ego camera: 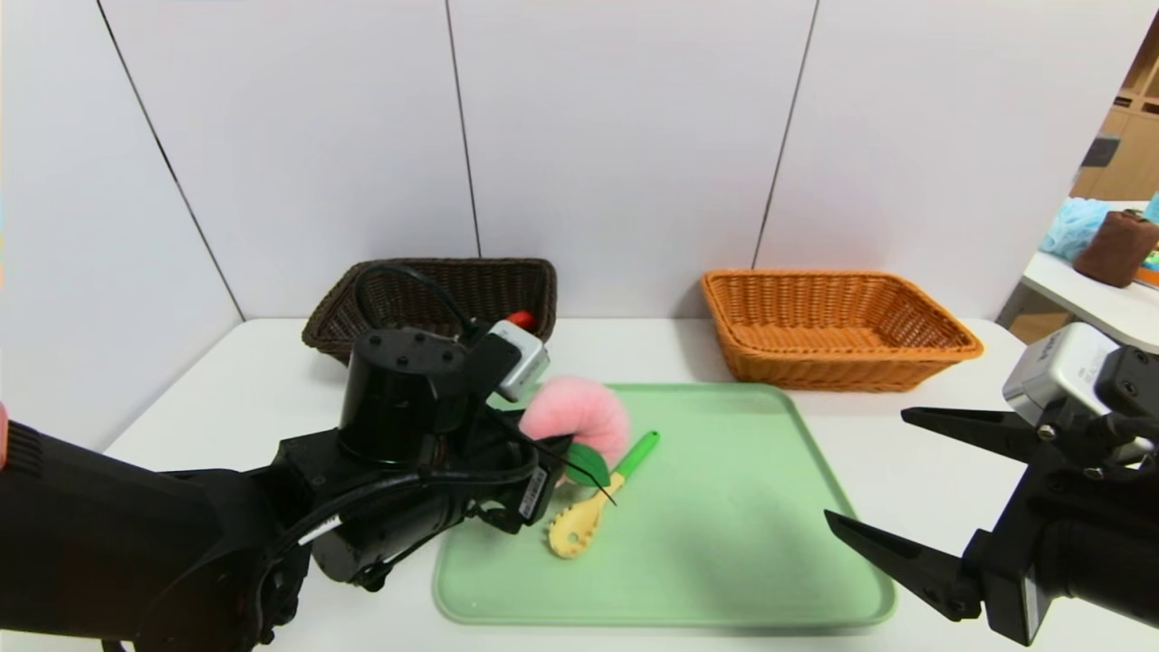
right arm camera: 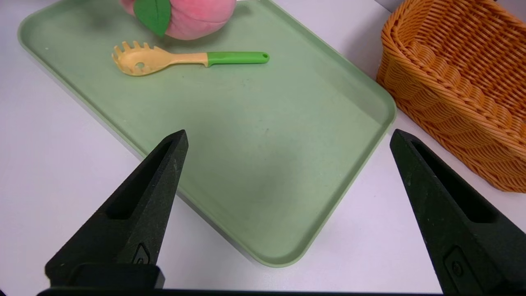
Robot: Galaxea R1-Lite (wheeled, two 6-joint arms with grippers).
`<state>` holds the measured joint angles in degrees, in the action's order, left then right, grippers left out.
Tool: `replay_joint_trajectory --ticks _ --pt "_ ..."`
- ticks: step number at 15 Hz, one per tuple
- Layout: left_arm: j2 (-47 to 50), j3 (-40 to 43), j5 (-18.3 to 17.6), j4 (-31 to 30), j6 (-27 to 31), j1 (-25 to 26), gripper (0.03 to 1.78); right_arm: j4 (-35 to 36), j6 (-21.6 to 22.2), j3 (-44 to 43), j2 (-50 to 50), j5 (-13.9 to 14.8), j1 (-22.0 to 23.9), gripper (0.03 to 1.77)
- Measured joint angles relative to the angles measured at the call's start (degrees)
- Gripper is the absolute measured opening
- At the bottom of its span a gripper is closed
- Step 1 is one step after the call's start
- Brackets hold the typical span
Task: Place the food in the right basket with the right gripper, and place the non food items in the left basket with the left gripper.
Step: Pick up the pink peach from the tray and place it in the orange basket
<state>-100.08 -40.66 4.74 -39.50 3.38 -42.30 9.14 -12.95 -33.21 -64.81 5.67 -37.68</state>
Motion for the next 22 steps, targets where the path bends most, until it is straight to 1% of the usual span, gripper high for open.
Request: replay_joint_trajectory --ticks 3,6,10,12,15,18,22 --pt "1.1 -0.9 1.9 0.1 0.0 -4.3 0.54 0.0 -0.1 0.0 0.1 0.3 0.0 1.69" --pt "1.4 -3.6 3.7 1.1 0.1 -7.9 0.54 0.0 -0.1 0.2 0.4 0.3 0.0 1.69" --pt "1.2 -8.5 3.9 5.2 0.3 -11.9 0.54 0.0 -0.1 0.6 0.8 0.3 0.0 1.69" --pt "0.6 -11.1 3.9 7.7 0.5 -13.1 0.54 0.0 -0.1 0.6 0.9 0.3 0.0 1.69" --pt "-0.7 -14.4 3.9 9.8 0.6 -14.6 0.54 0.0 -0.1 0.6 1.0 0.4 0.2 1.69" --pt "-2.4 -16.6 3.7 9.9 0.6 -15.5 0.54 0.0 0.0 0.6 1.1 0.4 0.6 1.69" --pt "-4.6 -17.6 3.7 9.7 0.4 -16.3 0.54 -0.2 -0.1 1.2 2.2 0.4 2.6 1.69"
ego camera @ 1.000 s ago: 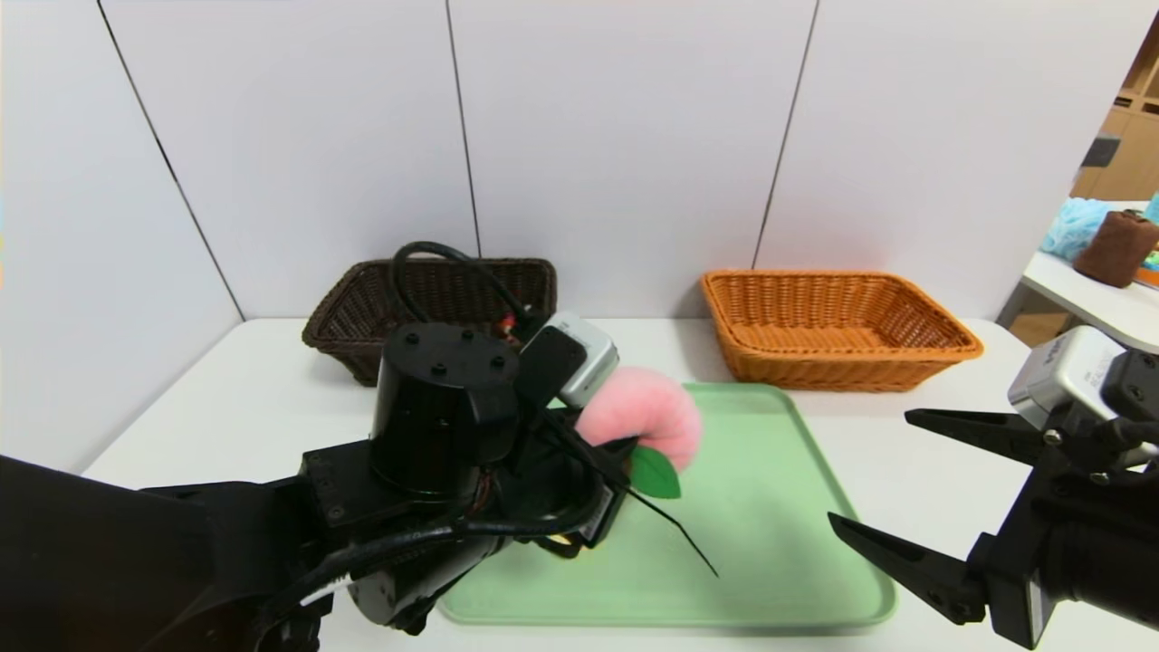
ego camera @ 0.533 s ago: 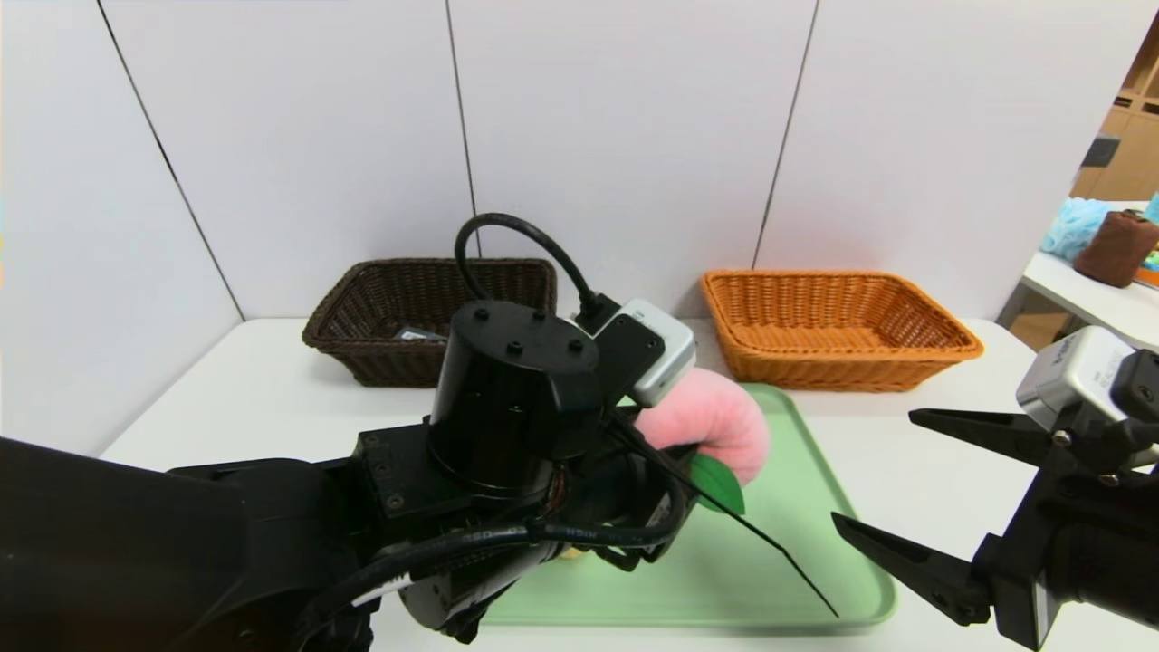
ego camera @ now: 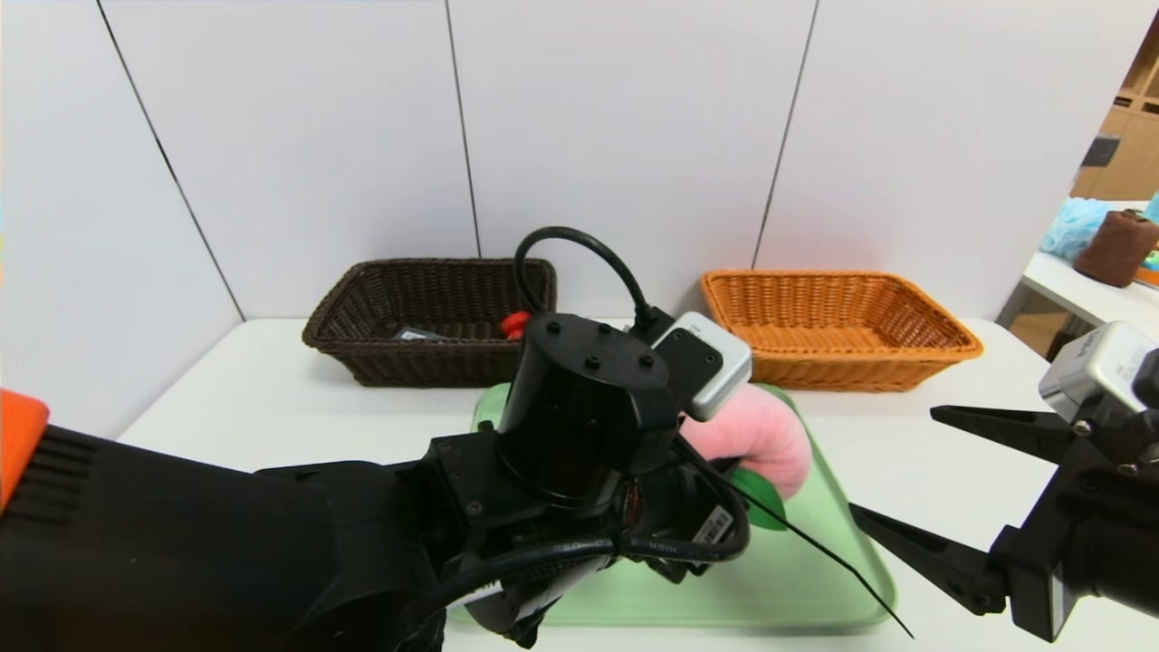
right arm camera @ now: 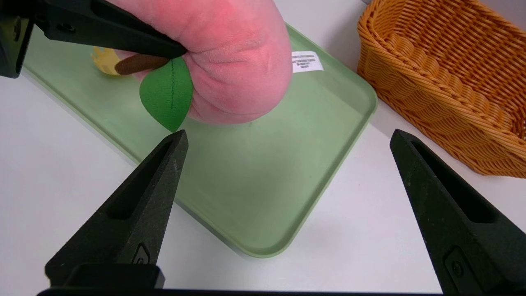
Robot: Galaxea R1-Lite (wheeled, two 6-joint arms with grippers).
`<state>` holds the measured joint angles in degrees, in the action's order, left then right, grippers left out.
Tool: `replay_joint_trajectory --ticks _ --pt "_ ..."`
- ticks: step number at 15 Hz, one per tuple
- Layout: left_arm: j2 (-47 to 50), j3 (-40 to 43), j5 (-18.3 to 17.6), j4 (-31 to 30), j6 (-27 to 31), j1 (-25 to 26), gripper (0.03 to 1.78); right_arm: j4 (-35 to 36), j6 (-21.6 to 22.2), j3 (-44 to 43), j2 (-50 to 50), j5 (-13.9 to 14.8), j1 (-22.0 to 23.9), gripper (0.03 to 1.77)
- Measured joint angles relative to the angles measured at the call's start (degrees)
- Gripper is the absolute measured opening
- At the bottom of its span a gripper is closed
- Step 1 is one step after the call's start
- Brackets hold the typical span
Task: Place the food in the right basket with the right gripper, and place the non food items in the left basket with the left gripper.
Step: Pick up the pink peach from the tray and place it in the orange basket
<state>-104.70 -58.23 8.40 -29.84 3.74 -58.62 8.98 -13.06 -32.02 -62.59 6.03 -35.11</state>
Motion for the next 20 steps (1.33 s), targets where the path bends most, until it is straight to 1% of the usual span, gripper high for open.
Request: replay_joint_trajectory --ticks 9,10,11,13,15,18,20 --pt "-5.7 -2.0 0.1 -1.5 -0.3 -0.3 0.54 0.0 -0.4 0.1 1.1 0.0 1.0 1.69" --pt "-6.1 -2.0 0.1 -1.5 0.0 -0.3 0.58 0.0 -0.4 0.1 1.2 0.0 1.0 1.69" --pt "-6.3 -2.0 0.1 -1.5 0.0 -0.4 0.73 0.0 -0.4 0.1 1.3 0.0 1.0 1.69" --pt "-6.7 -2.0 0.2 -1.7 0.1 -0.4 0.95 0.0 -0.4 0.1 1.3 -0.1 1.0 1.69" --pt "-7.0 -2.0 0.4 -1.9 0.0 -0.4 1.13 0.0 -0.5 0.1 1.2 -0.1 1.0 1.69" --pt "-7.2 -2.1 0.4 -2.0 0.0 -0.4 1.31 0.0 -1.0 0.1 1.1 -0.1 1.0 1.69" --pt "-7.3 -2.1 0.4 -2.0 0.0 -0.4 1.4 0.2 -0.9 0.1 1.1 -0.1 1.0 1.69"
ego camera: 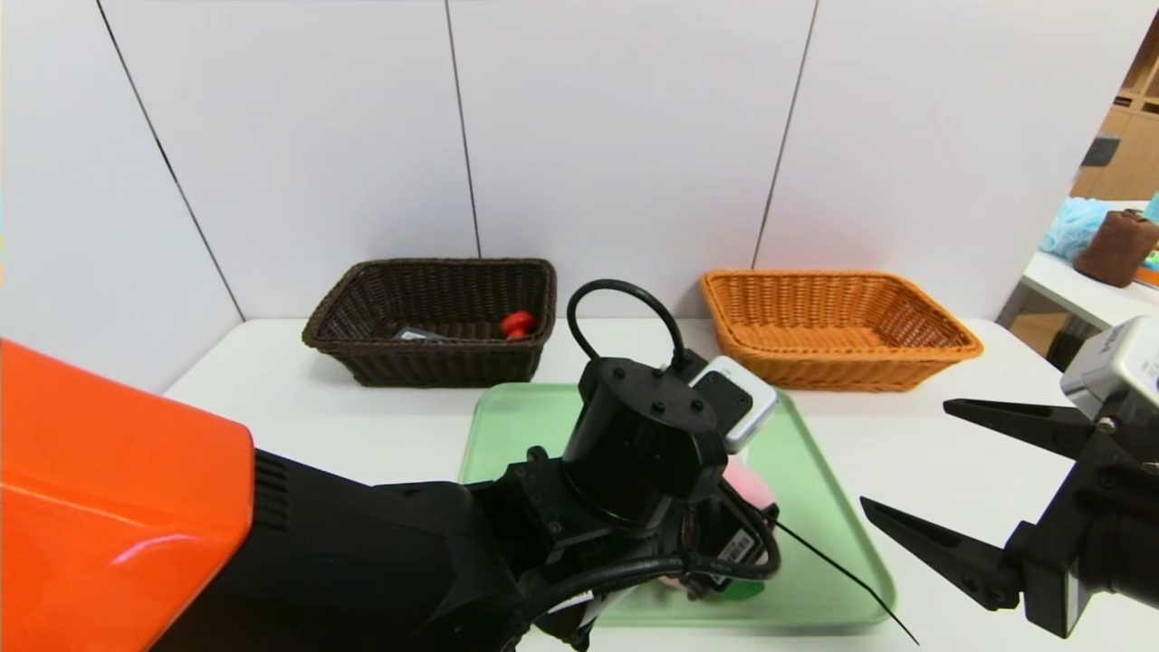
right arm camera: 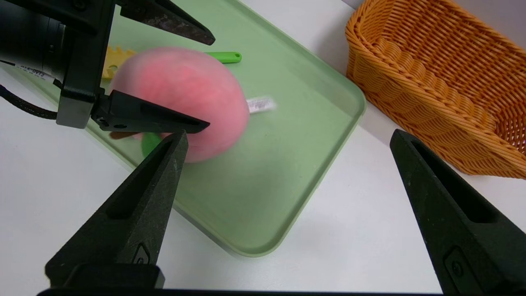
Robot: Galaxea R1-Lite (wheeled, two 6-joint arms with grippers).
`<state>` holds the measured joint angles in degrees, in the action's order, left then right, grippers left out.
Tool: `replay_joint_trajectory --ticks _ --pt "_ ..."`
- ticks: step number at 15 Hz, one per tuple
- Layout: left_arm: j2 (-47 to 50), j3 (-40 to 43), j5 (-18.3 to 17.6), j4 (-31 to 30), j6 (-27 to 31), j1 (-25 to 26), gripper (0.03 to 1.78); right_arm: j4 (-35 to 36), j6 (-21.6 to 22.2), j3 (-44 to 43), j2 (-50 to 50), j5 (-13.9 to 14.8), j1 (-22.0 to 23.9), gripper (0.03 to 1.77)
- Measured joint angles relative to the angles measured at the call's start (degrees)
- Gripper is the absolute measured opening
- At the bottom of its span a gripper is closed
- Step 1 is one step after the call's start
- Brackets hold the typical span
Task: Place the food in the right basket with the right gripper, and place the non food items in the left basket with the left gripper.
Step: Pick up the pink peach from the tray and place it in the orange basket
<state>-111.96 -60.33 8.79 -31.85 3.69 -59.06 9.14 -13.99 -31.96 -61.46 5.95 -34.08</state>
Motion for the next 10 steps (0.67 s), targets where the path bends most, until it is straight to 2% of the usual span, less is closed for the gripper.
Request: replay_joint_trajectory --ticks 6,10 --pt "1.1 0.3 0.2 -0.5 0.1 -0.1 1.56 -0.1 0.0 -0.1 -0.1 0.0 0.1 1.69" --pt "7.5 0.8 2.0 2.3 0.7 0.1 1.62 0.0 0.1 -0.4 -0.3 -0.1 0.1 1.69"
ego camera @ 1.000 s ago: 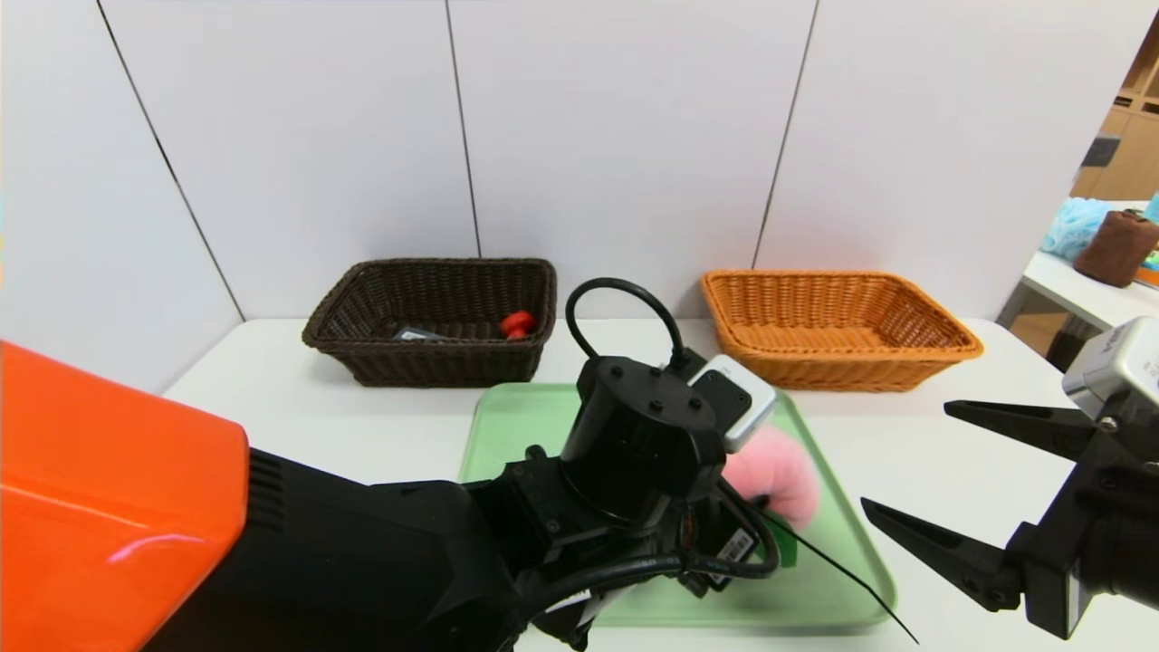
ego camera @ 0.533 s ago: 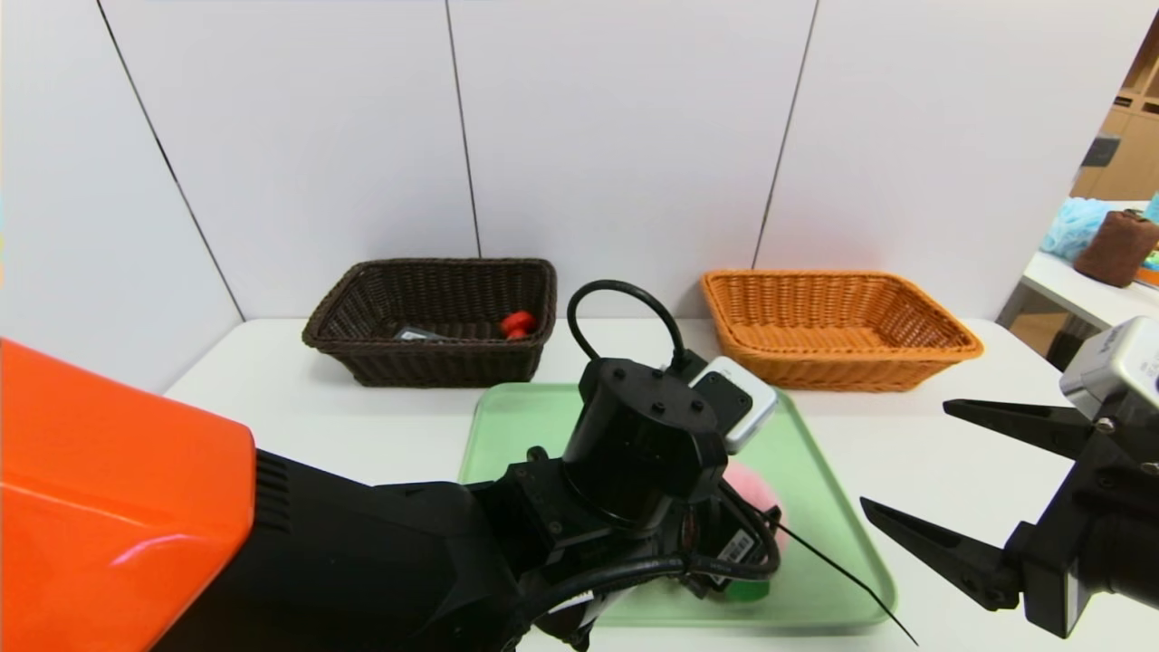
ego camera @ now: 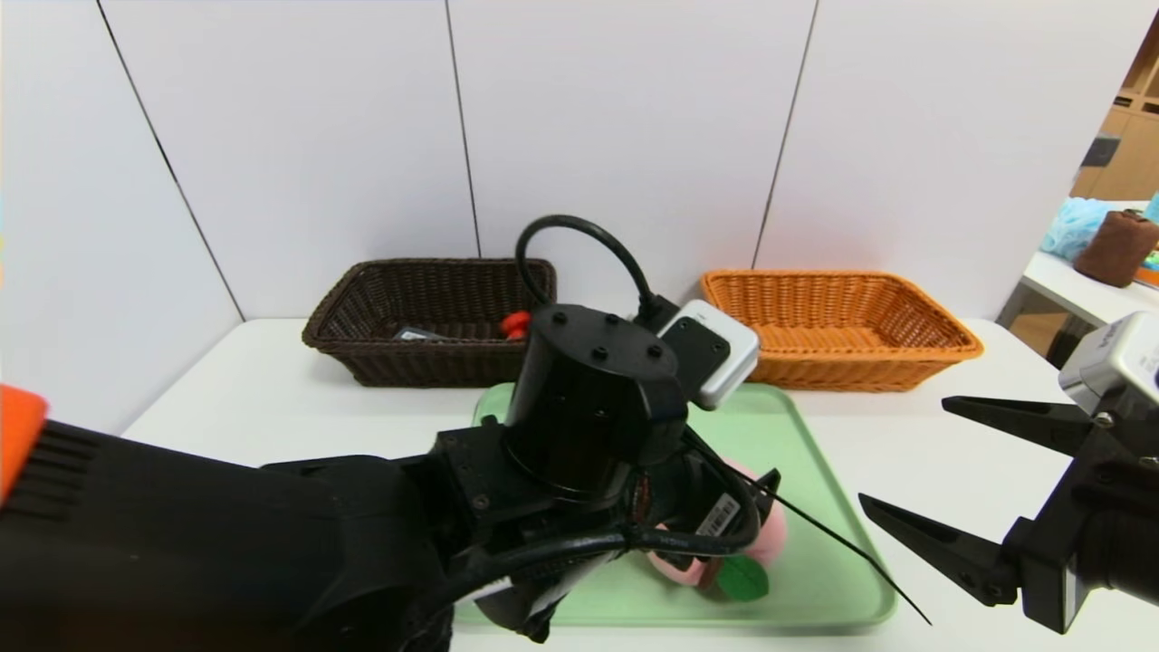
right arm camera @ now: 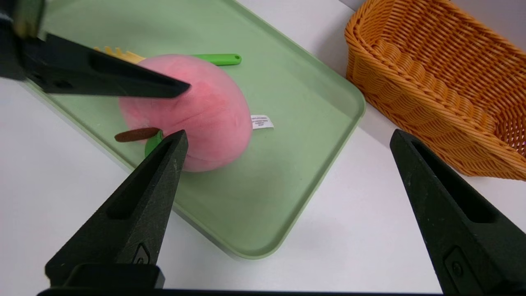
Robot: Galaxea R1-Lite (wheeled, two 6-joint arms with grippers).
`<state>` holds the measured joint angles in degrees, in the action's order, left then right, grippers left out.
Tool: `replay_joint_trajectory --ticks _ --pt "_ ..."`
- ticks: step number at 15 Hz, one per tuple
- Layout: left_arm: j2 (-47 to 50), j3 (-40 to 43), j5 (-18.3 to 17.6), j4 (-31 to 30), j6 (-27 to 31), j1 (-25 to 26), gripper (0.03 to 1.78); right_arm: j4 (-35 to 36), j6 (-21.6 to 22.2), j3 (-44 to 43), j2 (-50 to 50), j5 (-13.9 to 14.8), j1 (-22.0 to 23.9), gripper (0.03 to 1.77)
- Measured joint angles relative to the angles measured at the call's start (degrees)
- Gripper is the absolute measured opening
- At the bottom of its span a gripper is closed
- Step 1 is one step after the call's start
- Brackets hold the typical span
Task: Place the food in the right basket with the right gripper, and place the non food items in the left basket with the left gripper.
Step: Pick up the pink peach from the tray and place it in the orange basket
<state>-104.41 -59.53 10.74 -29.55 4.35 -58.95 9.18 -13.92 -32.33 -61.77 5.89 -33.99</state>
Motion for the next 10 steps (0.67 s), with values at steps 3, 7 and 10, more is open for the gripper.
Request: replay_joint_trajectory --ticks 3,7,10 --pt "7.2 2.4 1.1 4.3 0.1 2.3 1.65 0.0 0.0 -0.5 -0.7 -0.3 0.0 1.69" --pt "16.7 11.1 2.3 7.2 0.0 7.8 1.67 0.0 0.0 -2.8 -2.5 -0.5 -0.3 1.69" --pt "23.4 17.9 4.9 7.4 -0.3 10.5 1.67 0.0 0.0 -4.2 -4.0 -0.4 -0.3 1.69"
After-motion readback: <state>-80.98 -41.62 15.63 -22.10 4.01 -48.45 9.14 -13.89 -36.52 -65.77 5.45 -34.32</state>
